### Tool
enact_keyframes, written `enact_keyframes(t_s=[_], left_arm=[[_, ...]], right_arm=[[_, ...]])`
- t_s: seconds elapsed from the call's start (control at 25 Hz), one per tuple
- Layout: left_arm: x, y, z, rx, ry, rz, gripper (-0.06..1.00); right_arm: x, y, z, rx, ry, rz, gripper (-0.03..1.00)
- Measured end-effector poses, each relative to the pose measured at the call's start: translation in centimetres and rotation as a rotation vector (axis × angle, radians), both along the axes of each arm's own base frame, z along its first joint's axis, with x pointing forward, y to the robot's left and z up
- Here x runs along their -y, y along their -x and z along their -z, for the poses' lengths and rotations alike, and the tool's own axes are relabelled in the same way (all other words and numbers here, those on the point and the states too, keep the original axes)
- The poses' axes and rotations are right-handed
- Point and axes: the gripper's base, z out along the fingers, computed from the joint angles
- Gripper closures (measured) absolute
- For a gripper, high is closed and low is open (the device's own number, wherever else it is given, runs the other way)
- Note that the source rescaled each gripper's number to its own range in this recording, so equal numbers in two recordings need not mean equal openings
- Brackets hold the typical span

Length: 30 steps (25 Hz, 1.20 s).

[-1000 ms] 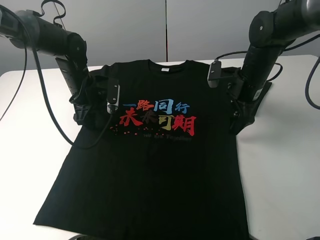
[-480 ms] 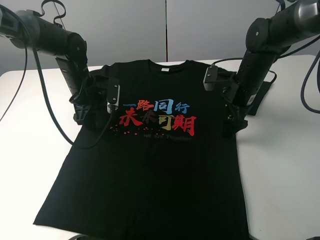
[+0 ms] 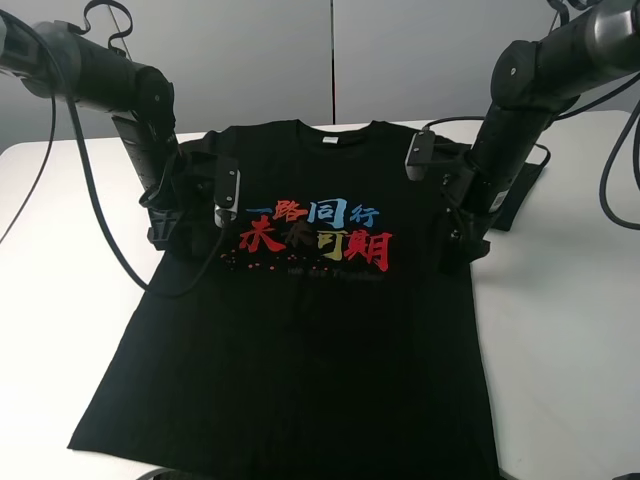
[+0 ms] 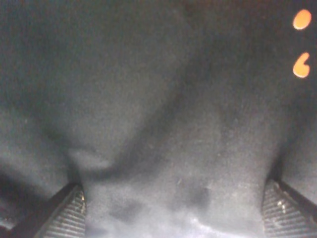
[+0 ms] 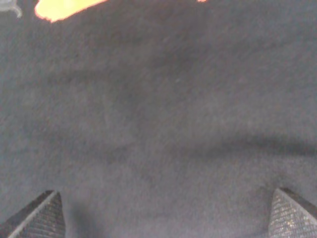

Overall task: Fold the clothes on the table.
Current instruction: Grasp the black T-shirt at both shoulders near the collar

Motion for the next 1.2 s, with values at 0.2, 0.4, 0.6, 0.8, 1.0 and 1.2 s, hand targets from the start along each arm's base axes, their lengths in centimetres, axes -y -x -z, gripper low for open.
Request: enact_keyframes(t_s=[0.2, 0.4, 0.6, 0.8, 1.0, 1.2], left_arm=[[0.0, 0.0, 0.0, 0.000, 0.000, 0.000, 0.01], [0.0, 0.0, 0.0, 0.000, 0.000, 0.000, 0.01], [0.0, 0.0, 0.0, 0.000, 0.000, 0.000, 0.01], [0.0, 0.0, 0.0, 0.000, 0.000, 0.000, 0.00], [0.0, 0.0, 0.0, 0.000, 0.000, 0.000, 0.00], [0.0, 0.0, 0.0, 0.000, 0.000, 0.000, 0.00]], right_arm=[[-0.1, -0.6, 0.4, 0.105, -0.003, 0.012, 0.07], [0.0, -0.7, 0.7, 0.134, 0.005, 0.017, 0.08], [0.2, -0.4, 0.8, 0.121, 0.022, 0.052, 0.23], [0.5, 0.2, 1.0, 0.115, 0.030, 0.059, 0.24], [0.6, 0.6, 1.1, 0.110, 0.035, 0.064, 0.24], [0.6, 0.6, 1.1, 0.109, 0.037, 0.066, 0.24]])
